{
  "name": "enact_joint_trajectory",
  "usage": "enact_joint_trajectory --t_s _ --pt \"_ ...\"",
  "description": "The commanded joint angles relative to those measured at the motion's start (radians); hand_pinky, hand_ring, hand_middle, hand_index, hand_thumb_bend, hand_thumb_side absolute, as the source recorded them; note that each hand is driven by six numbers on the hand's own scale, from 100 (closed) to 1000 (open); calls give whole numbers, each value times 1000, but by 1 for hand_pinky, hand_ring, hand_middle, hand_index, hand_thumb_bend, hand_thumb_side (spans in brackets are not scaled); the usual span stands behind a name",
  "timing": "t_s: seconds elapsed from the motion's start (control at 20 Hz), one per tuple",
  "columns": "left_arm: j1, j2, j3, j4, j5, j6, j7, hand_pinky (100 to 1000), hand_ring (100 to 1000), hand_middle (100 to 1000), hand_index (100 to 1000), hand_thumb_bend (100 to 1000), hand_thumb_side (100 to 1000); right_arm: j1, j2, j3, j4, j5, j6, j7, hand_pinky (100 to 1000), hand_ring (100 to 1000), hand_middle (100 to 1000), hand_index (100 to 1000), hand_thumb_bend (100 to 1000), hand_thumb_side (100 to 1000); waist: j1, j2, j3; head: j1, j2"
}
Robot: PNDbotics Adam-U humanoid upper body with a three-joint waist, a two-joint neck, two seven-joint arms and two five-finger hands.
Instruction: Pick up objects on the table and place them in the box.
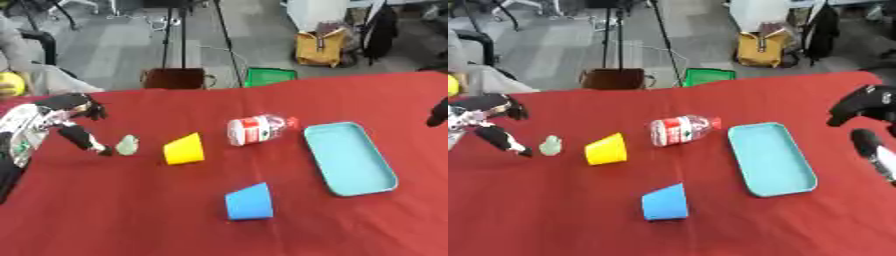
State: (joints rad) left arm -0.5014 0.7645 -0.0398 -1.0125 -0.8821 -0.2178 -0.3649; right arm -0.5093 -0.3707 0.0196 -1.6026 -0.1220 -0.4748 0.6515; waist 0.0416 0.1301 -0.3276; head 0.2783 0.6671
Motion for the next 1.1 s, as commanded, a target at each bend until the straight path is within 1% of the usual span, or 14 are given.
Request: enact_joint_trajectory --t_s 0.05,0.1,0.2,0.35,0.4,0.5,0.8,1.05,1.1 --pt "-17 20 7 2 -12 -29 24 756 721 598 741 832 409 -12 -9 -4 -11 -9 -49 51 601 616 639 736 208 458 -2 -12 0 1 1" --pt "-19 18 8 0 -9 -32 31 734 704 583 724 779 382 -12 -8 -4 -10 -9 -49 51 601 616 639 736 209 458 -3 -12 0 1 1" --pt "-22 13 5 -5 5 -34 50 726 699 579 720 757 377 -12 -8 -4 -10 -9 -49 51 601 616 640 736 208 458 -4 -11 1 1 1" --pt "-24 10 0 -5 21 -33 65 725 698 578 719 756 376 -12 -8 -4 -10 -9 -50 52 601 616 640 736 208 458 -4 -10 1 1 0" --pt "-26 7 -1 -6 26 -33 68 706 686 566 708 714 372 -13 -7 -3 -10 -9 -50 53 601 615 639 736 208 458 -4 -10 1 1 -1" --pt "-31 -5 -5 -4 43 -34 70 700 683 564 706 702 379 -13 -6 -3 -9 -9 -50 54 601 615 639 736 207 459 -5 -8 -1 2 -2" --pt "-38 -22 -24 0 61 -45 35 711 691 570 711 709 403 -14 -5 -3 -9 -10 -52 55 602 615 640 736 208 459 -6 -7 -4 3 -2" --pt "-40 -30 -30 -2 48 -53 10 716 691 566 707 711 400 -14 -4 -3 -8 -10 -52 57 602 615 640 736 210 458 -6 -6 -7 2 -2" --pt "-39 -29 -31 -3 42 -52 10 722 689 561 703 718 387 -14 -4 -3 -8 -10 -52 57 602 614 640 736 210 459 -6 -6 -7 2 -2"
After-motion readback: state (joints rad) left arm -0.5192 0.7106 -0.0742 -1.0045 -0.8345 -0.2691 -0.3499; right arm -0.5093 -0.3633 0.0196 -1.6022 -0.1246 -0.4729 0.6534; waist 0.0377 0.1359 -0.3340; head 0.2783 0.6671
